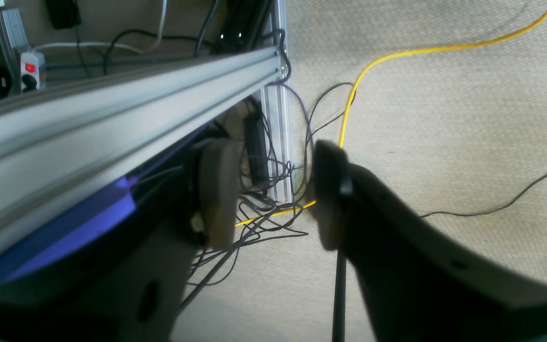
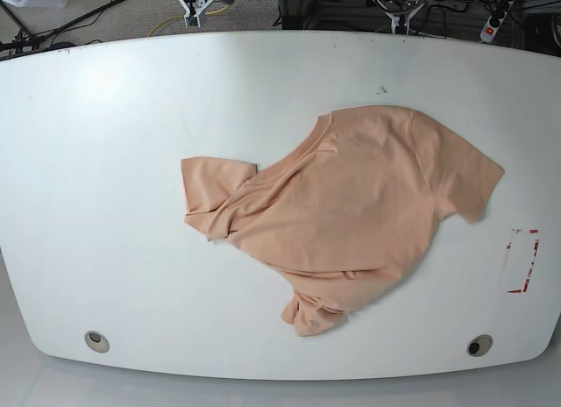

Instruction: Fold the T-shirt properly

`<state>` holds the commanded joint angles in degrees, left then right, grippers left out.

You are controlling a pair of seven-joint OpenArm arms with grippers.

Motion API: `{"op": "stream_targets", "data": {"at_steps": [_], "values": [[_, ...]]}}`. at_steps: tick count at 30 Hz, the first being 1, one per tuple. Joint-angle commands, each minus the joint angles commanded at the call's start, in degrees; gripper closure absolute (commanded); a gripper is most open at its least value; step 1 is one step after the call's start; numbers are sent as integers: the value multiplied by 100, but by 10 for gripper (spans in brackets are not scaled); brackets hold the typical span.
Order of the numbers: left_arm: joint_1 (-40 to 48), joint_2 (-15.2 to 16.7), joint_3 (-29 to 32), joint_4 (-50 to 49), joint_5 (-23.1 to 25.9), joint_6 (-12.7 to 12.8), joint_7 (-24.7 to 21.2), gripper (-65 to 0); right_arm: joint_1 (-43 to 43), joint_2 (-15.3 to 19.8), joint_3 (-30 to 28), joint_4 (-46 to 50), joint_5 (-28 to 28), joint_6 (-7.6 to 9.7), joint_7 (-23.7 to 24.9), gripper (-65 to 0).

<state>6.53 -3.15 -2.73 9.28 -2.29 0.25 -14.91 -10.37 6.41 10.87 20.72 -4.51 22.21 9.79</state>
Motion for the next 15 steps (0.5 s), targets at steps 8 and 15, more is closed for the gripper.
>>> {"op": "stream_targets", "data": {"at_steps": [8,15], "values": [[99,-102,339,-211,49,-21,1179,-401,57,-30,-36,-327,16,-19,-51,-247],[239,-102,339,-176,40,-21,1161,-401,-57,-30,-36,-283,16,-19,-42,-241]]}}
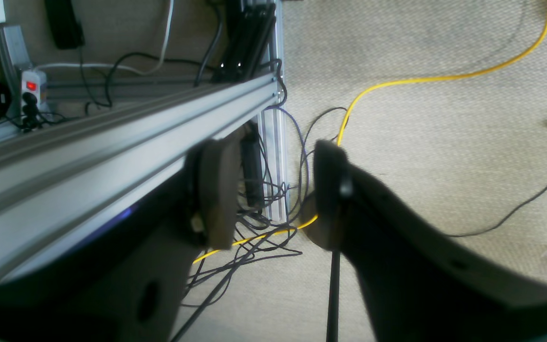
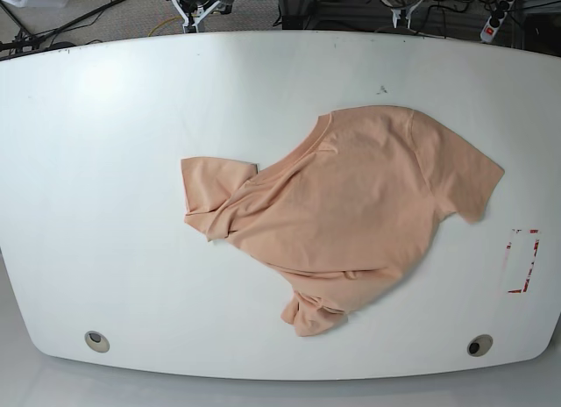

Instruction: Fold the T-shirt properly

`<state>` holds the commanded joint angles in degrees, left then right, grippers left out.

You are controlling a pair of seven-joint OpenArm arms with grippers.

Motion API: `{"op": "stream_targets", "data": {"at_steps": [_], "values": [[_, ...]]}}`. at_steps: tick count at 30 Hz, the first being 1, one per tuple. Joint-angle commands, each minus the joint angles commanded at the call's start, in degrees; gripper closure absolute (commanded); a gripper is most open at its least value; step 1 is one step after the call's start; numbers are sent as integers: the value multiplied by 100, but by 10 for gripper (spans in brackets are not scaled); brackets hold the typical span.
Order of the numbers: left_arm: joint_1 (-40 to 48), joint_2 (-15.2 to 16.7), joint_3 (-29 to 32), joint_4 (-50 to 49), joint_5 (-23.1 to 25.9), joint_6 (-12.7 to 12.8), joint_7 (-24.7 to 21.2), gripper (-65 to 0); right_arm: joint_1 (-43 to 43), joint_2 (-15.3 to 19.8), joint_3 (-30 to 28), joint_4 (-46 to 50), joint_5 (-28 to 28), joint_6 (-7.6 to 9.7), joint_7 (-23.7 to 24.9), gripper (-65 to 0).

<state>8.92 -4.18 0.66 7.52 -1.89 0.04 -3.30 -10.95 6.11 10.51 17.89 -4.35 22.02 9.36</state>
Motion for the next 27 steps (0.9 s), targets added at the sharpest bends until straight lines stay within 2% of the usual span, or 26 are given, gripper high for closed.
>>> {"op": "stream_targets", "data": {"at_steps": [1,7,13,16,19,27], "values": [[18,0,0,0,0,0,-26,-401,-53,9,0,26,0,-9,9,-241],[352,0,0,-9,0,9,-862,-399,-642,-9,18,941,9,-9,-9,-241],[721,-9,-26,9,-9,9,-1591,-399,-1073,-9,26,1459,70,-9,-18,-241],[1064,-18,-26,360,-9,9,-1978,-399,-1345,-9,26,1802,70,-9,-18,-241],[1547,-158,-26,1099,-9,9,-2031,-399,-1618,-9,18,2171,70,-9,-26,-241],[2822,-185,-26,3103,-18,9,-2022,-399,-2637,-141,9,3516,44,-9,-53,-244]]}}
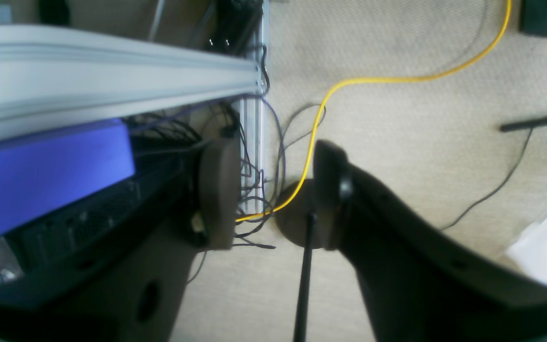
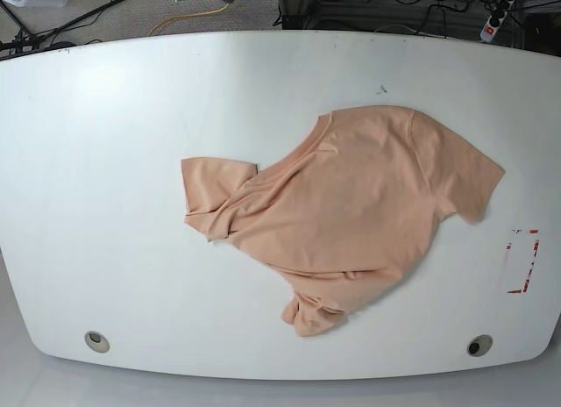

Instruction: Fold the T-shirt properly

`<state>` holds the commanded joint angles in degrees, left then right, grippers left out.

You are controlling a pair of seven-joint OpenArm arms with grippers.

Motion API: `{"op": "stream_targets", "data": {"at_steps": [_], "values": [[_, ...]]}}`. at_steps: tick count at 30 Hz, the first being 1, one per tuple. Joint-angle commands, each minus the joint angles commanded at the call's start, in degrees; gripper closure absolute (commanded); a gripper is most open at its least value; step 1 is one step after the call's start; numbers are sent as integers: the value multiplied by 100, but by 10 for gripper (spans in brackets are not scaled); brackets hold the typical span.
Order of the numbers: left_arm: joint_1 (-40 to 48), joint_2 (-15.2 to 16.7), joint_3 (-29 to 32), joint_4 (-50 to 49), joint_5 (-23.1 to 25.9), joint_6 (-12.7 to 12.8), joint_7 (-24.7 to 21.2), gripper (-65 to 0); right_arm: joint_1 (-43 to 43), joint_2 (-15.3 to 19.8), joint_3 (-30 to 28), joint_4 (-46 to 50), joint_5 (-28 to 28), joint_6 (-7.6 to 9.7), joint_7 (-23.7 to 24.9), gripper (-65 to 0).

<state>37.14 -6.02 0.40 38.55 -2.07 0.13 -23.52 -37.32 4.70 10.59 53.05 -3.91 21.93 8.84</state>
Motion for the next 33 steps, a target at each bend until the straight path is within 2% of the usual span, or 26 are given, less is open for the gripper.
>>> {"op": "stream_targets", "data": {"at_steps": [5,13,17,22,27,30,33], "values": [[862,-9,-114,1169,0,0,0,-399,-738,-26,0,1275,26,35,-659,-243],[2040,0,-721,3007,0,0,-9,-399,-1644,-26,18,2892,149,35,-747,-246],[2646,0,-967,4062,-9,0,-9,-399,-2084,105,35,3631,835,44,-844,-246],[3262,53,-1363,5266,-26,0,-9,-399,-2470,431,97,4589,1697,44,-1495,-243],[3534,211,-1749,6277,-413,-18,-9,-399,-2769,519,545,5371,2567,53,-1829,-243],[3543,176,-1802,6716,-738,-18,-9,-399,-2796,519,853,5741,2892,53,-2004,-243],[3525,26,-1837,7103,-809,-18,-9,-400,-2690,510,1169,6013,3358,62,-2312,-246]]}}
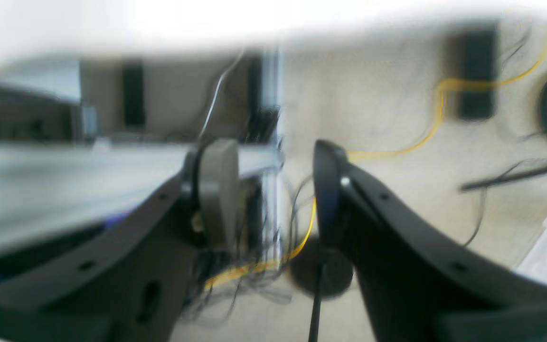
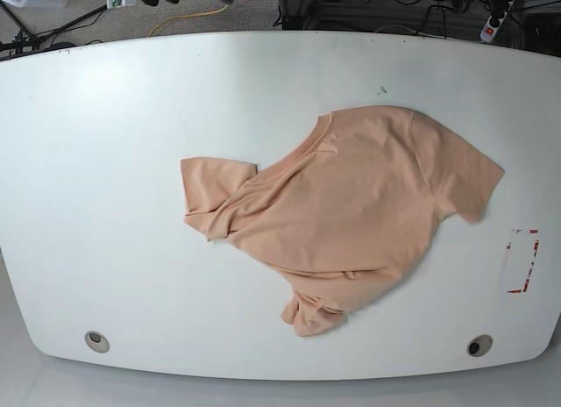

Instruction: Fold the T-shirt properly

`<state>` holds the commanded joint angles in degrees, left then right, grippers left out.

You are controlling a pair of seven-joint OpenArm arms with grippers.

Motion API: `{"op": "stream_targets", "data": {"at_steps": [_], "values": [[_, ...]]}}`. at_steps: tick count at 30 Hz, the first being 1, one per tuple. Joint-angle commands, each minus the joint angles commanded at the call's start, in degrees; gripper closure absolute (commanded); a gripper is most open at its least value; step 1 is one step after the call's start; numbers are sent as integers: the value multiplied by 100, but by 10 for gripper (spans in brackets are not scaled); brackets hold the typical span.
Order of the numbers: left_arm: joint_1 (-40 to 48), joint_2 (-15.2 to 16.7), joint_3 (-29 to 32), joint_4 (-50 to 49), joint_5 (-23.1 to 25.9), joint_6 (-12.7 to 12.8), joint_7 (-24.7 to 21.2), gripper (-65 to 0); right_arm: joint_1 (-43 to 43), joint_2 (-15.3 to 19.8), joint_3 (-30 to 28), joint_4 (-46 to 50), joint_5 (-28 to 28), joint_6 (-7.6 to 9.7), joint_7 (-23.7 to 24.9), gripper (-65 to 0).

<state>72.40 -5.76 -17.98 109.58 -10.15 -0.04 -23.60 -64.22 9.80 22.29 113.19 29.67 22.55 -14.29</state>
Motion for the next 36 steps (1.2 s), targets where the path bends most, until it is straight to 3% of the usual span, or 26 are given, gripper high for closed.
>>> {"op": "stream_targets", "data": {"at_steps": [5,9,16,19,25,31,36], "values": [[-422,-325,79,141,0,0,18,-401,510,18,255,44,651,0,-343,-247],[-923,-563,114,132,0,0,413,-404,1081,18,387,35,756,0,-809,-252],[-1899,-615,79,132,18,0,1459,-506,2189,-185,554,44,818,9,-1987,-449],[-2145,-615,79,132,18,0,1670,-507,2585,-290,536,53,818,18,-2382,-461],[-2330,-580,79,132,18,0,1987,-507,3543,-615,387,35,809,571,-3560,-461],[-2347,-563,70,123,18,0,1996,-507,4369,-914,211,-53,809,686,-4589,-461],[-2426,-563,35,123,18,9,1996,-506,4809,-923,-378,-519,809,686,-4686,-461]]}}
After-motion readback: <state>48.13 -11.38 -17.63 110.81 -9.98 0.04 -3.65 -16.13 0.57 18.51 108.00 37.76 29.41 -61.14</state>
